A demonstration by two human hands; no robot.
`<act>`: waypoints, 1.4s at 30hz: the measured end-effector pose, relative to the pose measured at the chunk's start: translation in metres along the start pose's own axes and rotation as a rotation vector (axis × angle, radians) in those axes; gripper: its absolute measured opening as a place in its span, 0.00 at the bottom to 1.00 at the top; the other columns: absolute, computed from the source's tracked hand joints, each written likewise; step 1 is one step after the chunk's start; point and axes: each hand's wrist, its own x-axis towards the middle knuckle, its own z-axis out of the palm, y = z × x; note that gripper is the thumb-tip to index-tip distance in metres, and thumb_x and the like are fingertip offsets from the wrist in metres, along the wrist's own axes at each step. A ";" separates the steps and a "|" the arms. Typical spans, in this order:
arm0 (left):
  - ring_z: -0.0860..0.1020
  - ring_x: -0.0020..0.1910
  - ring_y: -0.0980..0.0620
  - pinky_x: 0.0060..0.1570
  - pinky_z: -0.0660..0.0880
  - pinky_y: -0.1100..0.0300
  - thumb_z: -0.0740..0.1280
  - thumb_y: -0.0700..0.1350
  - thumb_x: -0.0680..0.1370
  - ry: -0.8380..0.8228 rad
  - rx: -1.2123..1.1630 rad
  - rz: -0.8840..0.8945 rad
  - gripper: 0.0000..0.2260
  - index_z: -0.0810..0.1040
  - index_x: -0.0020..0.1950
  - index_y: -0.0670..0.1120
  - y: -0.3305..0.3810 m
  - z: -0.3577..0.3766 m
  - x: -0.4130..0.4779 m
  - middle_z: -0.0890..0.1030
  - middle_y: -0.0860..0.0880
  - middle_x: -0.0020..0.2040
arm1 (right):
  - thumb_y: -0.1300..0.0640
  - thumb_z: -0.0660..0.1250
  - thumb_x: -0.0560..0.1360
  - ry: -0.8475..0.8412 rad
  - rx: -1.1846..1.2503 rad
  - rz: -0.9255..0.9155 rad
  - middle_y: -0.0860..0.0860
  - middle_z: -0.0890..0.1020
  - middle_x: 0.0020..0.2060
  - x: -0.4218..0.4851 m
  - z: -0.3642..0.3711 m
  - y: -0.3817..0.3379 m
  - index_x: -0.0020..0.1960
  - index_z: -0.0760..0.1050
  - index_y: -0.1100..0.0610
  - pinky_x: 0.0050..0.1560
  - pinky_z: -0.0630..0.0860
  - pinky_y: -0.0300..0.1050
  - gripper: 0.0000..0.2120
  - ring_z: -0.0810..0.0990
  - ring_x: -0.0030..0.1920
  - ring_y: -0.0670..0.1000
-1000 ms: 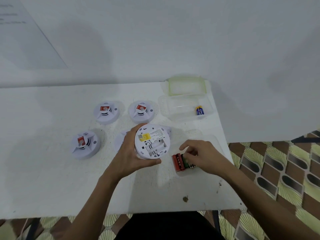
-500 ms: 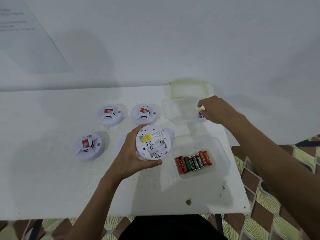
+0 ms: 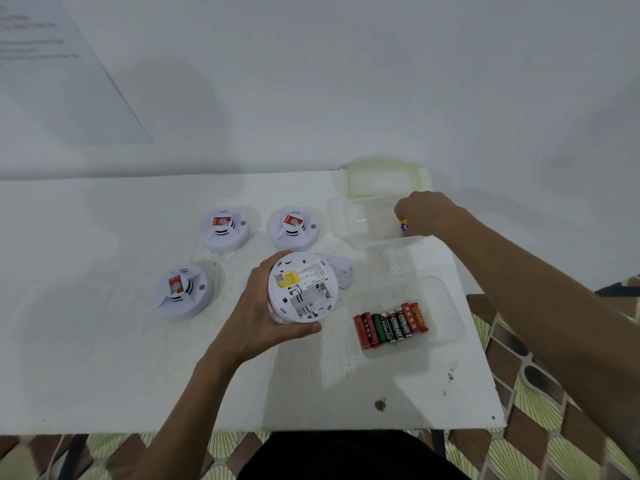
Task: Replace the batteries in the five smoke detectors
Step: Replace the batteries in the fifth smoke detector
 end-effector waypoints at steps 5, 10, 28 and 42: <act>0.68 0.67 0.53 0.65 0.70 0.51 0.76 0.65 0.60 0.002 -0.010 0.003 0.43 0.58 0.70 0.66 0.001 -0.001 0.000 0.67 0.62 0.68 | 0.59 0.70 0.72 0.085 0.291 -0.092 0.50 0.77 0.43 -0.005 0.003 0.003 0.48 0.70 0.54 0.35 0.68 0.43 0.09 0.74 0.38 0.52; 0.69 0.67 0.52 0.65 0.71 0.51 0.77 0.63 0.59 0.005 -0.023 -0.012 0.45 0.59 0.70 0.63 0.000 -0.002 0.001 0.67 0.60 0.68 | 0.59 0.68 0.74 0.404 0.744 -0.126 0.40 0.81 0.41 -0.035 0.000 -0.012 0.47 0.71 0.53 0.35 0.74 0.48 0.06 0.73 0.29 0.51; 0.72 0.64 0.56 0.63 0.73 0.54 0.78 0.60 0.59 0.003 -0.086 0.007 0.42 0.60 0.66 0.69 0.010 -0.008 0.006 0.70 0.64 0.64 | 0.61 0.71 0.74 0.692 1.073 -0.448 0.45 0.81 0.46 -0.143 -0.008 -0.132 0.52 0.80 0.56 0.32 0.77 0.44 0.07 0.76 0.34 0.45; 0.75 0.60 0.61 0.55 0.72 0.72 0.78 0.61 0.59 -0.021 -0.142 0.054 0.39 0.61 0.65 0.71 0.025 -0.010 0.004 0.73 0.69 0.60 | 0.58 0.74 0.72 0.788 0.451 -0.729 0.52 0.80 0.48 -0.134 -0.007 -0.129 0.55 0.83 0.45 0.32 0.70 0.39 0.14 0.75 0.41 0.51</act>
